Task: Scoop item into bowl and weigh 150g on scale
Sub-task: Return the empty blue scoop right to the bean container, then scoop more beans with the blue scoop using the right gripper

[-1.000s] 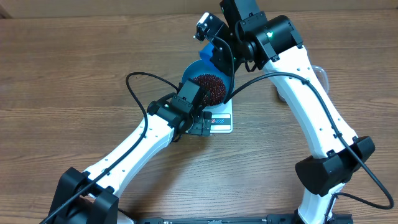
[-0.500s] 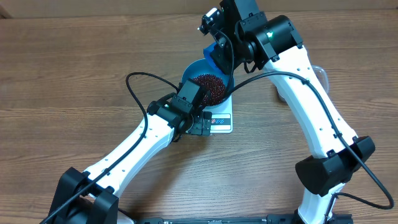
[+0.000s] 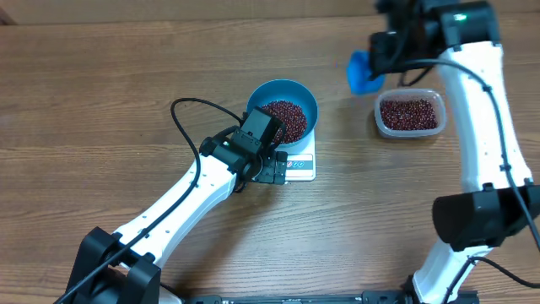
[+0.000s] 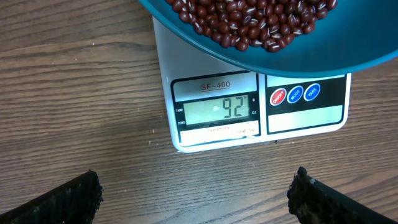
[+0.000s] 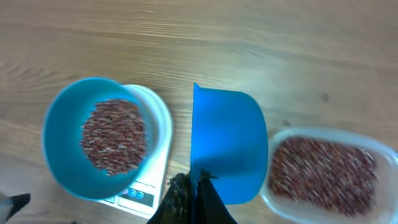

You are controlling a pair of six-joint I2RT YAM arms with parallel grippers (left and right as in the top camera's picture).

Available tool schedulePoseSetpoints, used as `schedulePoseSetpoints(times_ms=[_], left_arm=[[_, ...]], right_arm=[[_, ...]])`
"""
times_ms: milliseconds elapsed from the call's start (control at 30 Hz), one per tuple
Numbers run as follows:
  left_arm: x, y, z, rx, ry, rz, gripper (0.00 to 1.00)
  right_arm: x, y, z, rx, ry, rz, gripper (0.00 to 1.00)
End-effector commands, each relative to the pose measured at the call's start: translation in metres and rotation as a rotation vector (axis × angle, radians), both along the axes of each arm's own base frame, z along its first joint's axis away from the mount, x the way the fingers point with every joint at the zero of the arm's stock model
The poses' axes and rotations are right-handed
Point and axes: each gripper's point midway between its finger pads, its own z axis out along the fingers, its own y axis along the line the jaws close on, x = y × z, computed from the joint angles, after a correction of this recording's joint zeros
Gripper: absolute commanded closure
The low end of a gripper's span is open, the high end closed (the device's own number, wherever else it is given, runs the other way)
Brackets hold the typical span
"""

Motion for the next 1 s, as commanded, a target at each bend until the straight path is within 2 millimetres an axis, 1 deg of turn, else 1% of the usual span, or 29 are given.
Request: schedulePoseSetpoints(times_ms=[0, 33, 67, 133, 200, 267, 300, 367, 400, 433, 533, 567, 700, 767, 833, 900, 967], left_arm=[[0.000, 0.001, 0.001, -0.012, 0.000, 0.015, 0.00], [0.000, 0.001, 0.001, -0.012, -0.001, 0.015, 0.00], [0.000, 0.001, 0.001, -0.012, -0.001, 0.015, 0.00], [0.000, 0.001, 0.001, -0.012, 0.000, 0.015, 0.01], [0.000, 0.001, 0.001, -0.012, 0.000, 0.015, 0.00], [0.000, 0.001, 0.001, -0.012, 0.000, 0.015, 0.01], [0.000, 0.001, 0.001, -0.012, -0.001, 0.015, 0.00], [0.000, 0.001, 0.001, -0.012, 0.000, 0.015, 0.00], [0.000, 0.001, 0.001, -0.012, 0.000, 0.015, 0.01], [0.000, 0.001, 0.001, -0.012, 0.000, 0.015, 0.01], [0.000, 0.001, 0.001, -0.012, -0.001, 0.015, 0.00], [0.000, 0.001, 0.001, -0.012, 0.000, 0.015, 0.00], [0.000, 0.001, 0.001, -0.012, -0.001, 0.015, 0.00], [0.000, 0.001, 0.001, -0.012, 0.000, 0.015, 0.00], [0.000, 0.001, 0.001, -0.012, 0.000, 0.015, 0.01], [0.000, 0.001, 0.001, -0.012, -0.001, 0.015, 0.01], [0.000, 0.001, 0.001, -0.012, 0.000, 0.015, 0.00]], right_arm=[[0.000, -0.046, -0.002, 0.019, 0.016, -0.090, 0.96], [0.000, -0.065, -0.008, 0.010, 0.027, -0.112, 0.96], [-0.002, -0.078, -0.015, 0.001, 0.040, -0.123, 0.96], [-0.005, -0.100, -0.030, -0.061, 0.072, -0.169, 0.96], [-0.010, -0.117, -0.046, -0.145, 0.109, -0.206, 0.96], [-0.015, -0.126, -0.058, -0.198, 0.142, -0.223, 0.96], [-0.019, -0.131, -0.070, -0.236, 0.167, -0.233, 0.96], [-0.022, -0.136, -0.081, -0.274, 0.188, -0.240, 0.96], [-0.023, -0.139, -0.089, -0.297, 0.199, -0.242, 0.96], [-0.024, -0.139, -0.101, -0.308, 0.209, -0.240, 0.96], [-0.025, -0.133, -0.121, -0.297, 0.222, -0.226, 0.96], [-0.026, -0.126, -0.130, -0.267, 0.228, -0.214, 0.96], [-0.030, -0.105, -0.148, -0.152, 0.246, -0.174, 0.96], [-0.032, -0.093, -0.151, -0.083, 0.255, -0.151, 0.96], [-0.030, -0.083, -0.148, -0.027, 0.250, -0.133, 0.96], [-0.027, -0.076, -0.143, 0.034, 0.239, -0.123, 0.96], [-0.024, -0.075, -0.138, 0.078, 0.227, -0.130, 0.96]])
